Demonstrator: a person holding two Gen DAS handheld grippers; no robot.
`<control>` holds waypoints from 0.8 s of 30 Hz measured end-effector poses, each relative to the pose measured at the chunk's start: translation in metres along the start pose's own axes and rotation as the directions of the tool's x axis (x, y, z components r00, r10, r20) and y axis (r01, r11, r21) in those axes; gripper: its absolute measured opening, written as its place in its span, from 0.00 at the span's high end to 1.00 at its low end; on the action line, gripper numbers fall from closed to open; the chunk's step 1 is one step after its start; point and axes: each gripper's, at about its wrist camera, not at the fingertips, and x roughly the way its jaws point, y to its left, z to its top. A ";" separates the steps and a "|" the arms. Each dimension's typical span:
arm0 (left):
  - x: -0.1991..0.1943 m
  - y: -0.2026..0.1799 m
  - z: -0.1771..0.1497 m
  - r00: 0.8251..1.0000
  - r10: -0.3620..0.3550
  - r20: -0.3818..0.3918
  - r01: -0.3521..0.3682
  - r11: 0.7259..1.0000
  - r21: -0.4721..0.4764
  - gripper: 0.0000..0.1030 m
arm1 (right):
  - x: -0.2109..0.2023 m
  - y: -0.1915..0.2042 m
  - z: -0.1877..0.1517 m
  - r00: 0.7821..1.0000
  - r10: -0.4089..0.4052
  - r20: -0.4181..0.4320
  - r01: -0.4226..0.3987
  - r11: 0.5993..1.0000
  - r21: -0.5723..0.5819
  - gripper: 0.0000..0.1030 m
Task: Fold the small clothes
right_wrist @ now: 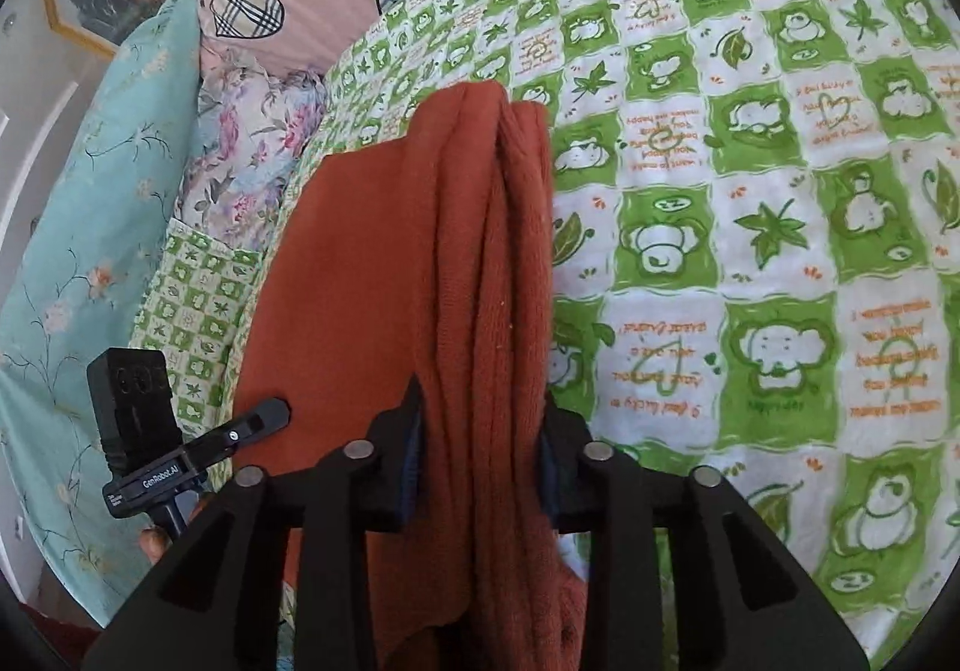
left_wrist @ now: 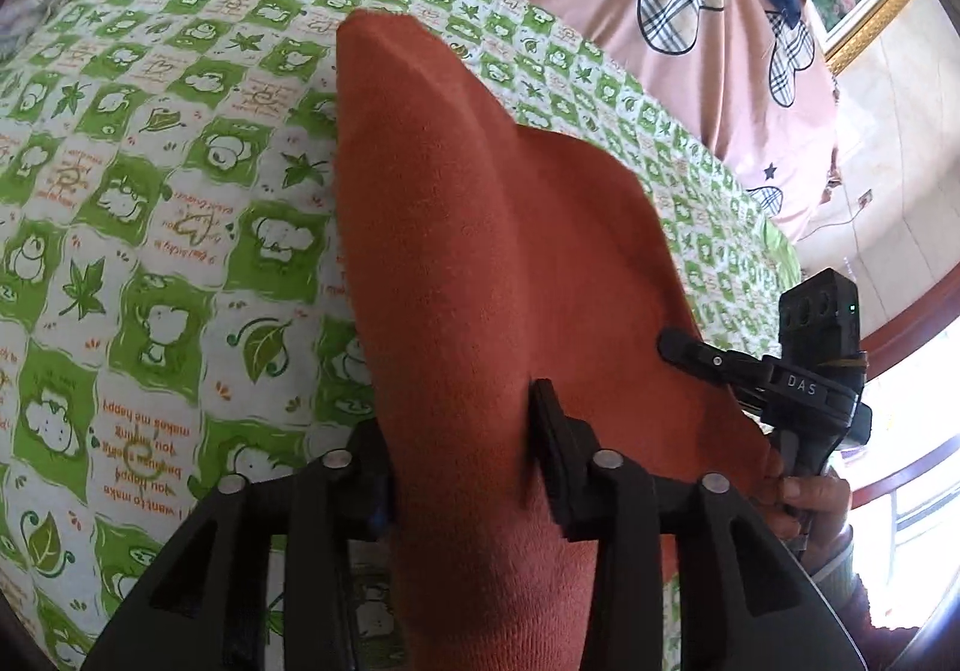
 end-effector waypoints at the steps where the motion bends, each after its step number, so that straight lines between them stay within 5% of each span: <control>1: -0.001 0.000 0.000 1.000 0.007 0.006 -0.007 1.000 -0.001 0.56 | -0.007 0.003 0.002 0.999 -0.032 0.029 0.032 0.999 -0.017 0.55; 5: -0.013 0.006 0.000 0.999 0.031 0.039 -0.031 0.999 -0.009 0.50 | -0.032 0.021 0.022 0.983 -0.072 0.169 0.082 0.995 -0.053 0.54; 7: -0.020 0.009 0.001 0.996 0.053 0.072 -0.053 0.999 -0.008 0.50 | -0.025 0.030 0.034 0.982 -0.075 0.172 0.089 0.993 -0.073 0.54; 10: -0.027 0.014 0.003 0.992 0.072 0.101 -0.070 0.997 -0.025 0.51 | 0.003 0.034 0.049 0.986 -0.097 0.133 0.108 0.991 -0.077 0.63; 14: -0.028 0.015 0.003 0.992 0.079 0.104 -0.075 0.997 -0.035 0.52 | 0.027 0.034 0.056 0.989 -0.118 0.092 0.125 0.989 -0.079 0.87; 24: -0.023 0.009 0.004 0.990 0.096 0.100 -0.096 0.995 -0.009 0.52 | -0.024 0.039 0.038 0.970 -0.079 0.231 0.104 0.990 -0.097 0.89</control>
